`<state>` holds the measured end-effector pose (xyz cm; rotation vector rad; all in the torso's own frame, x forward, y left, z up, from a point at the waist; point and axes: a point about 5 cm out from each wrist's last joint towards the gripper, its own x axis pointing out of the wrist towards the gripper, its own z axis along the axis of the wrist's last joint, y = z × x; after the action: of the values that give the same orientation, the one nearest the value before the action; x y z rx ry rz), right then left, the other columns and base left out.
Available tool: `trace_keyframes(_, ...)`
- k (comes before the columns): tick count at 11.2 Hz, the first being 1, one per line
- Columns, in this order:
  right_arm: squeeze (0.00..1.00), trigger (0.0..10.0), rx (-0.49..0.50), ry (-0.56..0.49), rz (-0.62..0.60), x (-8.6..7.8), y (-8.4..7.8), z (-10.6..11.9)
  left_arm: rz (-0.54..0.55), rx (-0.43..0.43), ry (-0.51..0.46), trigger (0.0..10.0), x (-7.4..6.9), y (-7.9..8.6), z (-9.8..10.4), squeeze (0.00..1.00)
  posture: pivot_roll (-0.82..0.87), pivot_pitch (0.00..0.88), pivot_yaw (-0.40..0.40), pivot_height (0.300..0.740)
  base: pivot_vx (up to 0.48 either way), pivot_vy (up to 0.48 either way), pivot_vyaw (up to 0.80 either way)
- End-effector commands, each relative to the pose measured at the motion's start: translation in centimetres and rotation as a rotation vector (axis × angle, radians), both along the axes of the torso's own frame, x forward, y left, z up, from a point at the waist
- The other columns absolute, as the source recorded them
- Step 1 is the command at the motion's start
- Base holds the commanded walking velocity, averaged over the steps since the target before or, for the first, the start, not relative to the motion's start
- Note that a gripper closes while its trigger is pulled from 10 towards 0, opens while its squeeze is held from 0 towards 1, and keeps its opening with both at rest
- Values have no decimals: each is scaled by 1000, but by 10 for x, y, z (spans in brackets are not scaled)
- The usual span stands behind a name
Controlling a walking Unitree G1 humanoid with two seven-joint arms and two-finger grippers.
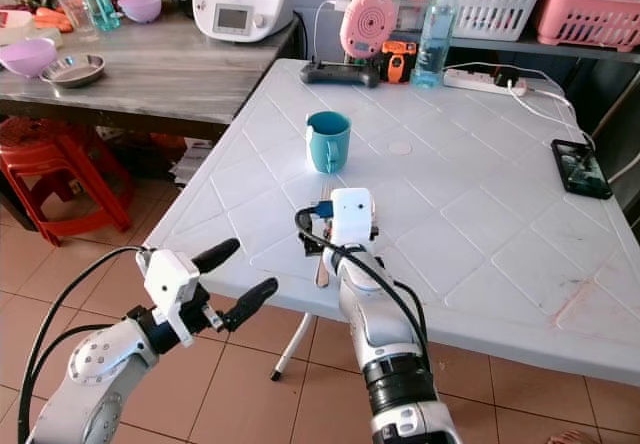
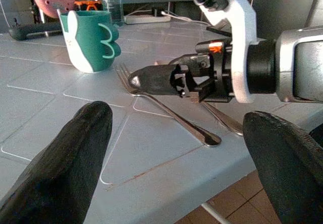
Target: Setting the table
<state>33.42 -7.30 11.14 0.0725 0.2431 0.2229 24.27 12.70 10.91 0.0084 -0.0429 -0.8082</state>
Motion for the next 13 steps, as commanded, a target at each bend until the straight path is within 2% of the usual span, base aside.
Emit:
trace_keyframes(1, 0, 10000, 2, 24, 3, 2, 4, -1, -20, 1, 5, 10000, -3, -1, 1, 0, 22, 53, 4, 740, 0, 0, 0)
trace_keyframes(5, 0, 10000, -19, 60, 22, 8, 11, -6, -10, -13, 15, 10000, 2, -4, 4, 0, 22, 54, 0, 740, 0, 0, 0)
trace_keyframes(7, 0, 3294, 7, 83, 5, 14, 12, -6, -12, -21, 17, 10000, 0, -6, 5, 0, 23, 52, -1, 740, 0, 0, 0)
trace_keyframes(8, 0, 510, 26, 116, -1, 14, 12, -10, -17, -22, 21, 10000, -1, -7, 4, 0, 26, 52, -1, 740, 0, 0, 0)
trace_keyframes(9, 0, 0, 33, 135, 1, 14, 13, -13, -22, -21, 27, 10000, -1, -7, 2, 0, 28, 51, 0, 740, 0, 0, 0)
trace_keyframes(13, 0, 0, 19, 189, 23, 12, 13, -24, -31, -17, 41, 10000, -1, -6, -3, 0, 27, 48, 1, 740, 0, 0, 0)
